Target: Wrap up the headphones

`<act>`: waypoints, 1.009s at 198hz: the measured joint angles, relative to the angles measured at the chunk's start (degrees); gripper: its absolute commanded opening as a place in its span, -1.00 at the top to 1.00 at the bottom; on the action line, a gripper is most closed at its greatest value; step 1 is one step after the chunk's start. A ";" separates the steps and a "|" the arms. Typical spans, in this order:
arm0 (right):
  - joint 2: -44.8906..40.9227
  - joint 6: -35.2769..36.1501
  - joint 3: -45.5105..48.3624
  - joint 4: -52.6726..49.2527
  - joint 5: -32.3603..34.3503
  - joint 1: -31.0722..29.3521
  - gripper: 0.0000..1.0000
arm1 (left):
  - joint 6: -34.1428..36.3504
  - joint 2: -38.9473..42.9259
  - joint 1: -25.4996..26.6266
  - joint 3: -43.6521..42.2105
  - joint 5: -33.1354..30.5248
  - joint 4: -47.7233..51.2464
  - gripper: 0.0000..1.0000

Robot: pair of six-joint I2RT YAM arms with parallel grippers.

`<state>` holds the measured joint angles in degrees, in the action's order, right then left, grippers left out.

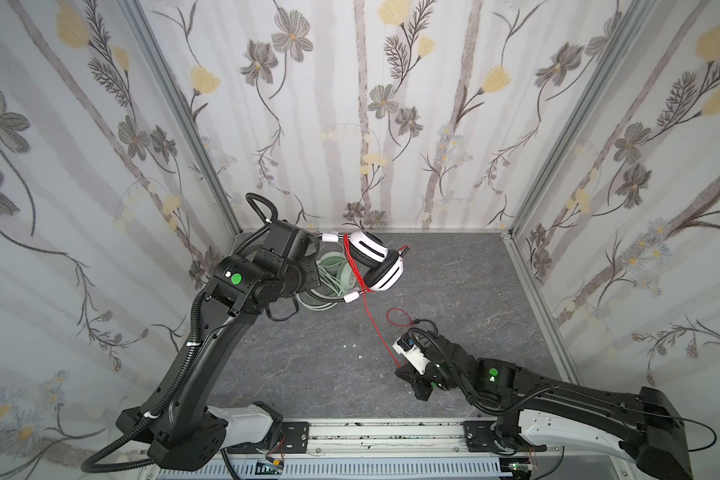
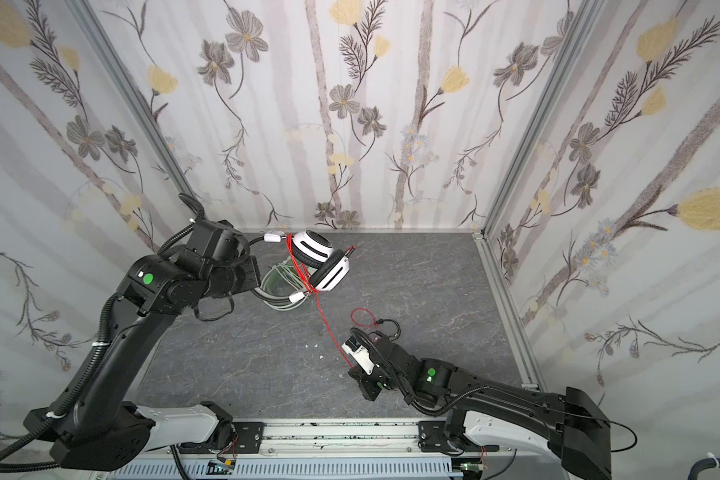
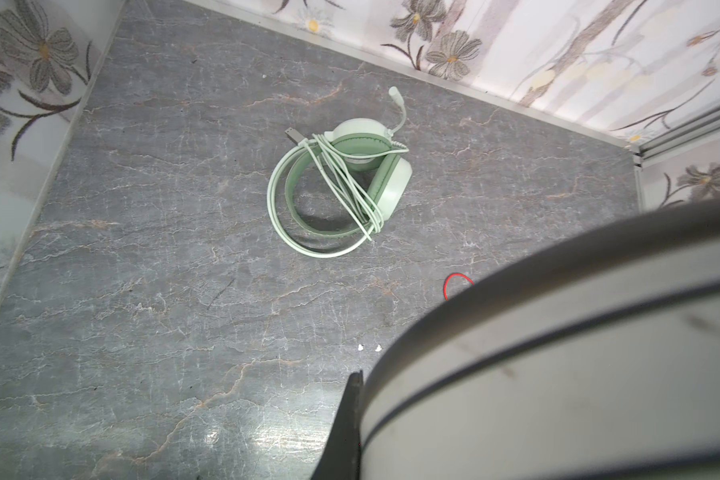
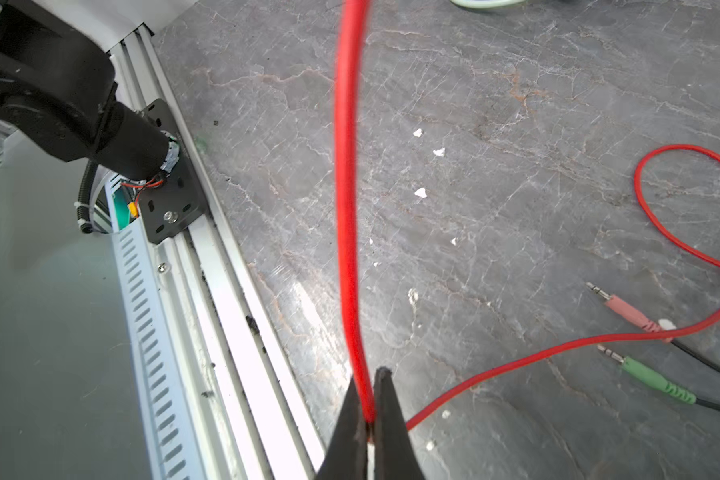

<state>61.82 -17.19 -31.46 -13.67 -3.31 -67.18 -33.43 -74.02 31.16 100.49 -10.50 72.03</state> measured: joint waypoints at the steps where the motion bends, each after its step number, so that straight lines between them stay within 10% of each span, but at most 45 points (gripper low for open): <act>1: -0.35 -0.20 -0.09 -0.37 0.28 -0.33 1.00 | 0.00 0.00 -0.04 -0.09 -0.02 0.00 1.00; 120: -2.73 -8.07 -27.17 -24.41 21.64 -22.93 1.00 | -1.51 -1.07 -1.01 -14.16 -8.98 -3.85 1.00; 200: -2.73 -6.25 -35.30 -27.52 32.06 -24.46 1.00 | -0.07 1.05 -0.39 -19.37 -9.55 -5.33 1.00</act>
<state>59.09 -23.44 -66.76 -41.19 28.75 -91.64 -33.50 -72.97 30.76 81.12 -20.05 66.70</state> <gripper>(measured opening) 0.053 0.069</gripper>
